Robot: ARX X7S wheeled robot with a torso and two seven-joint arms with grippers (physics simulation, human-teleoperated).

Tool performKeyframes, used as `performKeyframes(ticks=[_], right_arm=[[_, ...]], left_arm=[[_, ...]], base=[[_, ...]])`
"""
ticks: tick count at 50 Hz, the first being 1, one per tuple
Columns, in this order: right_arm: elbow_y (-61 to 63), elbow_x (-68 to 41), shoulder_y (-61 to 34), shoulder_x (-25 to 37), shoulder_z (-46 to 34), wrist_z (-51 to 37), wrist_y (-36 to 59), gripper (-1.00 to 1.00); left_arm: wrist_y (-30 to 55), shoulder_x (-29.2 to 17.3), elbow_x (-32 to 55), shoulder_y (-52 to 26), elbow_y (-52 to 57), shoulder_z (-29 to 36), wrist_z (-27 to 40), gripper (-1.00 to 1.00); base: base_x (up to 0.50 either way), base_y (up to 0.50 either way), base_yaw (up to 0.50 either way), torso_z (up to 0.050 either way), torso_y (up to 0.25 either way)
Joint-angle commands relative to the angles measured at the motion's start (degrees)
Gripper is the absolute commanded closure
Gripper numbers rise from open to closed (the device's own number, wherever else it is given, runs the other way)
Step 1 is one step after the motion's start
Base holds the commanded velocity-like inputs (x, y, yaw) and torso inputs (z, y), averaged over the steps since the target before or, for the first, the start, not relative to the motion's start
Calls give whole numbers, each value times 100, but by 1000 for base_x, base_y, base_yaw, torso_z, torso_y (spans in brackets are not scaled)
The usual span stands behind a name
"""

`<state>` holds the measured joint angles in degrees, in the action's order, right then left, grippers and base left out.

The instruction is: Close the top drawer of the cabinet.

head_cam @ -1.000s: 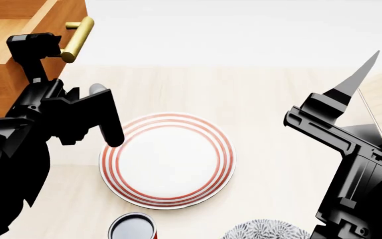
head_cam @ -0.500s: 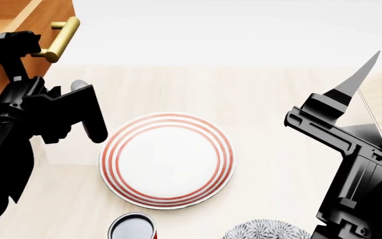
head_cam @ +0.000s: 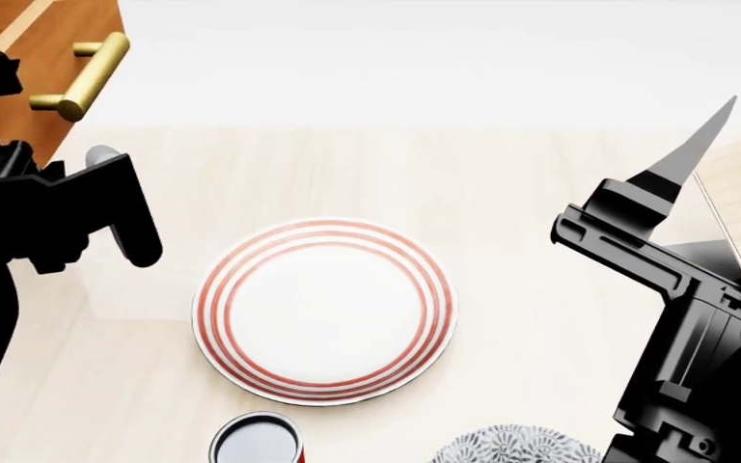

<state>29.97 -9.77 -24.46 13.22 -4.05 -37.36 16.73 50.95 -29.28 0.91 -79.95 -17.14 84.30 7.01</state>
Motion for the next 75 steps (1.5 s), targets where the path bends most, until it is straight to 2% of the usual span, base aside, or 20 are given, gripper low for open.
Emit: performKeyframes(ticks=[1, 25, 29, 46, 61, 75], right_arm=[[-32, -22, -23, 26, -24, -17, -21, -100], [-27, -55, -16, 89, -48, -71, -39, -100], [-38, -59, -20, 98, -57, -75, -45, -100], [6, -94, -16, 154, -69, -106, -10, -100], [-72, -92, -58, 153, -146, -123, -47, -100], [-83, -92, -83, 156, -199, -164, -32, -100]], left_arm=[[72, -208, -25, 2, -11, -12, -27, -100], [286, -763, 67, 192, 155, -99, -17, -100], [390, -837, -39, 195, 195, 92, -93, -100], [655, -1279, 94, 280, 552, -133, -22, -100], [507, -1383, 237, 442, 271, -296, 25, -100], [581, -1735, 355, 591, 419, -462, 122, -100]], base=[[0, 0, 0, 0, 0], [0, 0, 0, 0, 0], [0, 0, 0, 0, 0], [0, 0, 0, 0, 0], [0, 0, 0, 0, 0], [0, 0, 0, 0, 0]])
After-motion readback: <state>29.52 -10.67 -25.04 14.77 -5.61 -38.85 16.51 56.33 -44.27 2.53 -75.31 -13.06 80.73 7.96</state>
